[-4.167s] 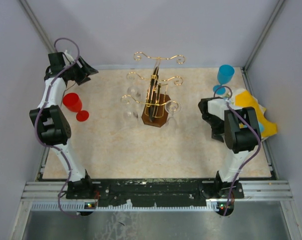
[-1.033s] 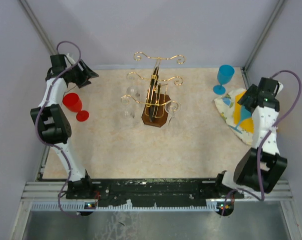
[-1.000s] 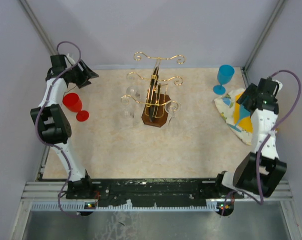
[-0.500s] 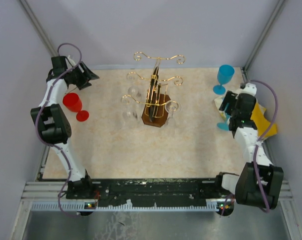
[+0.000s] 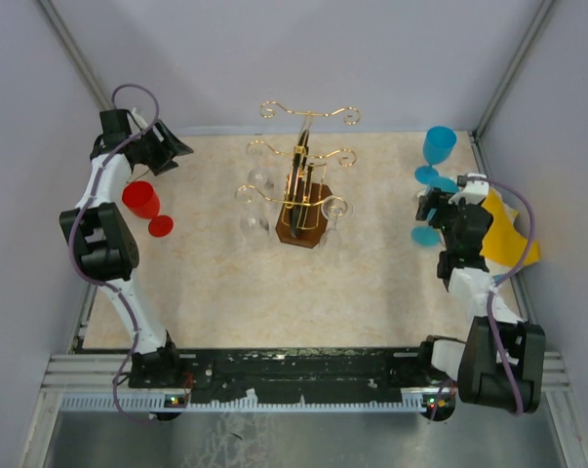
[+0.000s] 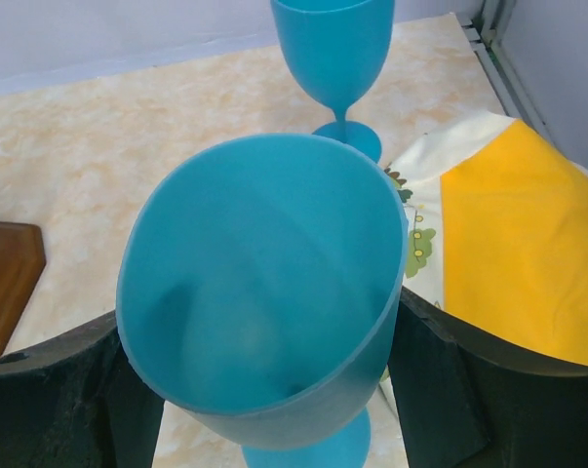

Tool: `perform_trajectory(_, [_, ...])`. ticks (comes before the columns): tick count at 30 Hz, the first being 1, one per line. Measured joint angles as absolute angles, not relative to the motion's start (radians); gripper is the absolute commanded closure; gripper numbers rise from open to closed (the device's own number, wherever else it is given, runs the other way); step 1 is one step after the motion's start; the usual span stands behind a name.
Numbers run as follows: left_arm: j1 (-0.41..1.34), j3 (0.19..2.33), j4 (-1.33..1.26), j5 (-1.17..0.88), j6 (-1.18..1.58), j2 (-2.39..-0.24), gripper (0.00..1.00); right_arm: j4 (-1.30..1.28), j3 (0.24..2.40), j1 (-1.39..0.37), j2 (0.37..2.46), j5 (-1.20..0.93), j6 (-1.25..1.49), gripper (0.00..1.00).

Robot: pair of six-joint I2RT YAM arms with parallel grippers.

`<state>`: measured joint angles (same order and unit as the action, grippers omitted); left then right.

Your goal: Take the wine glass off the wine glass rack

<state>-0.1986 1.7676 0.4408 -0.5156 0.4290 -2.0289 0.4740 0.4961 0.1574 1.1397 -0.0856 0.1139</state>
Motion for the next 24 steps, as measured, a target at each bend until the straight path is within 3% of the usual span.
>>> perform_trajectory(6, [-0.199,1.768,0.441,-0.515,0.429,-2.029,0.25,0.556,0.457,0.146,1.141,-0.123,0.114,0.36])
perform_trajectory(24, [-0.199,1.768,0.441,-0.515,0.426,-2.029,0.25,0.607,0.405,0.146,1.214,-0.04,0.097,0.31])
